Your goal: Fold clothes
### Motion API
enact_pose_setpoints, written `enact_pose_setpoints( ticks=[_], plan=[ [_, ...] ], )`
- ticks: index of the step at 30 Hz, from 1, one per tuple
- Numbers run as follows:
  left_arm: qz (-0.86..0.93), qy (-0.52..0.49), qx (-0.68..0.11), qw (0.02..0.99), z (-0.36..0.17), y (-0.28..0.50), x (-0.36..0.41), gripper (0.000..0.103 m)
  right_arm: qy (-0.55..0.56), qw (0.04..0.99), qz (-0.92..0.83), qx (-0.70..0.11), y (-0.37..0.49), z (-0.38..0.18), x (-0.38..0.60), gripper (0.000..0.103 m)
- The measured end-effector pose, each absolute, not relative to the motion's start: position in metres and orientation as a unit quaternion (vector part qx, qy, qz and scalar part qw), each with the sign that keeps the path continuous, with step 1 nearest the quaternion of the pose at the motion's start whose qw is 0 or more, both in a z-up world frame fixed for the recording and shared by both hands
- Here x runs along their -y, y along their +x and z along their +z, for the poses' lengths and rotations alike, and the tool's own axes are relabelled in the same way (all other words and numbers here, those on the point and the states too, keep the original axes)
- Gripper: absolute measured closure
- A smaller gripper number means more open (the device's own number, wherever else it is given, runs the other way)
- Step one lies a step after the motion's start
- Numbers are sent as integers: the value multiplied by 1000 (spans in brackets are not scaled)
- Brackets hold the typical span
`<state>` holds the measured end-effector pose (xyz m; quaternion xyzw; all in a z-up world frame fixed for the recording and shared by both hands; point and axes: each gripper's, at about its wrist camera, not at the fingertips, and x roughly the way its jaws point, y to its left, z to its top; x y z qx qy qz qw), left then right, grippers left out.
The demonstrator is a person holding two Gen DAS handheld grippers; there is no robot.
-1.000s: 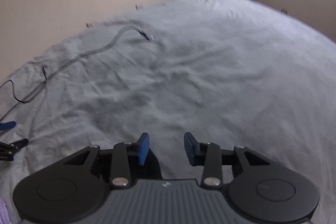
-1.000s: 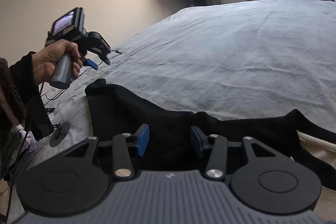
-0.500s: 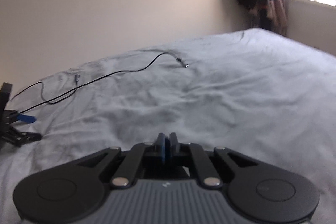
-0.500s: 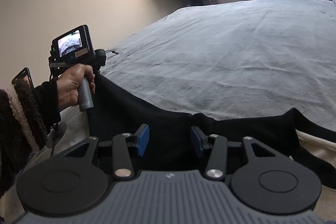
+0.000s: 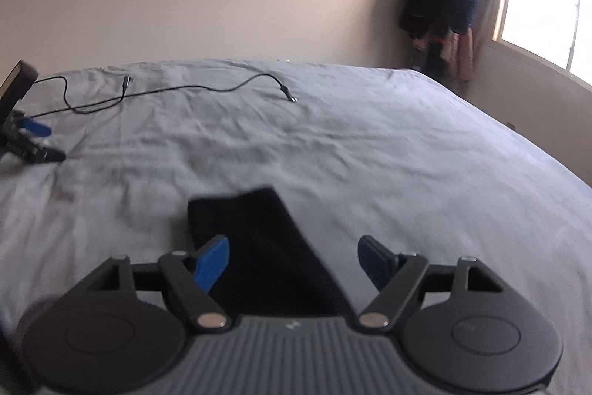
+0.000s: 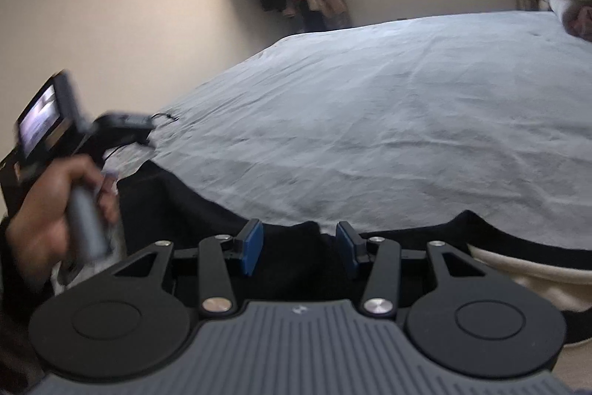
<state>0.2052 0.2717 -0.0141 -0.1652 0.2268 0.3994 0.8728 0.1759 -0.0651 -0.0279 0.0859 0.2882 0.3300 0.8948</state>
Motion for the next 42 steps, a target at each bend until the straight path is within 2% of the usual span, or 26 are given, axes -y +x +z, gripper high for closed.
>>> enact_pose_setpoints(
  ticks=[4, 6, 8, 10, 13, 14, 15, 23, 25, 28, 30, 31, 34, 36, 39, 40, 41, 42],
  plan=[
    [400, -145, -255, 868, -30, 187, -258, 28, 89, 900, 316, -287, 178, -29, 69, 55],
    [392, -150, -268, 867, -37, 180, -256, 41, 84, 903, 310, -283, 178, -29, 69, 55],
    [384, -149, -275, 869, -42, 174, -255, 43, 77, 909, 302, -277, 178, -30, 68, 55],
    [379, -139, -270, 874, -47, 172, -254, 49, 71, 913, 294, -274, 179, -32, 68, 55],
    [372, -128, -263, 881, -52, 169, -254, 72, 60, 915, 288, -276, 179, -35, 65, 55],
    [371, -132, -262, 881, -51, 169, -255, 93, 56, 915, 286, -277, 179, -36, 64, 55],
    [369, -135, -260, 882, -51, 168, -255, 98, 52, 916, 285, -278, 179, -36, 63, 55],
    [356, -161, -258, 884, -46, 167, -261, 95, 47, 927, 252, -274, 174, -29, 63, 55],
    [349, -161, -265, 884, -39, 167, -261, 87, 43, 931, 234, -276, 172, -23, 67, 55],
    [324, -148, -275, 893, -27, 165, -259, 82, 21, 937, 205, -283, 170, -13, 74, 55],
    [286, -140, -287, 903, -22, 166, -254, 69, -1, 941, 189, -281, 170, -6, 85, 55],
    [257, -142, -290, 911, -21, 168, -250, 68, -8, 941, 187, -281, 172, -4, 90, 55],
    [134, -155, -302, 931, -25, 175, -233, 68, -28, 939, 196, -280, 181, -5, 101, 55],
    [42, -171, -313, 933, -28, 178, -222, 86, -43, 935, 217, -277, 189, -10, 101, 55],
    [-92, -192, -302, 929, -31, 179, -209, 87, -59, 929, 218, -294, 203, -27, 96, 55],
    [-132, -194, -299, 925, -33, 179, -205, 87, -67, 925, 220, -303, 205, -32, 94, 57],
    [-167, -194, -298, 919, -36, 180, -199, 87, -77, 920, 229, -309, 206, -38, 91, 72],
    [-197, -193, -302, 913, -40, 182, -193, 87, -87, 918, 234, -308, 204, -43, 87, 75]
  ],
)
